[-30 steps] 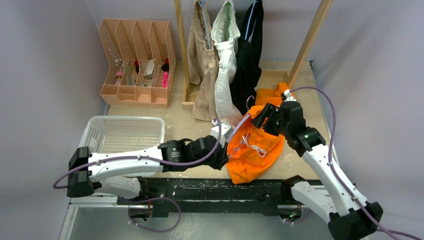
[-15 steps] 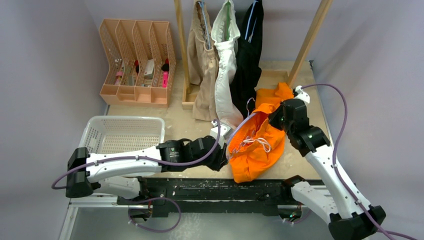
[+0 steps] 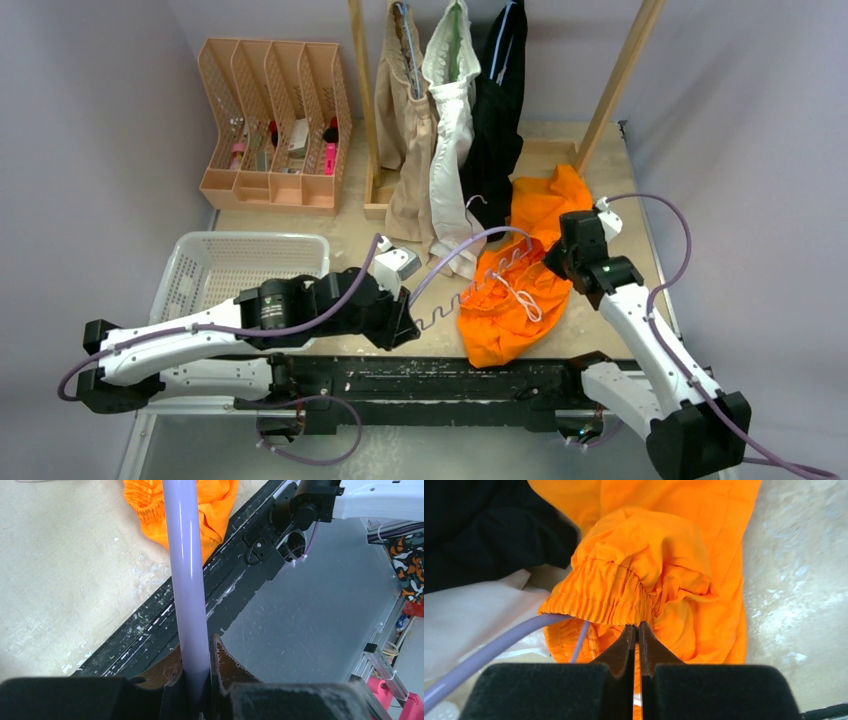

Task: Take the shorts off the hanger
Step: Remove the shorts from the hanger, then place the hanger on the clothes rod.

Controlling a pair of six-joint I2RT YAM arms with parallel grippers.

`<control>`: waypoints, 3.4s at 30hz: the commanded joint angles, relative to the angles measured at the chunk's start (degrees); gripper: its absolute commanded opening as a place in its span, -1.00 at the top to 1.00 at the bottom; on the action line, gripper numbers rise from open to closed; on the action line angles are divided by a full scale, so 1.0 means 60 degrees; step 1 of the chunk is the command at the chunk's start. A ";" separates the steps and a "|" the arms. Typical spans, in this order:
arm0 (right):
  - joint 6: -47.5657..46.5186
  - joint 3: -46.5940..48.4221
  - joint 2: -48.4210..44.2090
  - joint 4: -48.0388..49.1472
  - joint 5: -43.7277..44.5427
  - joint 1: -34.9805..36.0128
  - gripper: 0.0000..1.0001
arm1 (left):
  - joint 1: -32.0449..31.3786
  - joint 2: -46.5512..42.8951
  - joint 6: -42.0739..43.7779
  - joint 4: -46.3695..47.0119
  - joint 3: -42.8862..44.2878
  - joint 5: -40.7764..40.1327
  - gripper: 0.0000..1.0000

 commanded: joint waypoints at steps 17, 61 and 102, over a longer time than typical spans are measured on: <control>0.0189 -0.0230 -0.2965 -0.0043 -0.2148 -0.0193 -0.10 | -0.0024 0.0768 0.0525 0.0201 0.2713 -0.1355 1.00; 0.3294 0.0209 -0.3002 0.6276 -0.9083 -0.0193 0.10 | -0.0026 0.4867 0.1783 0.3993 0.4683 -0.2652 1.00; 0.4346 0.0426 -0.2023 0.6936 -0.8579 -0.0193 0.94 | -0.0039 0.3483 0.1419 0.3685 0.2897 -0.2405 1.00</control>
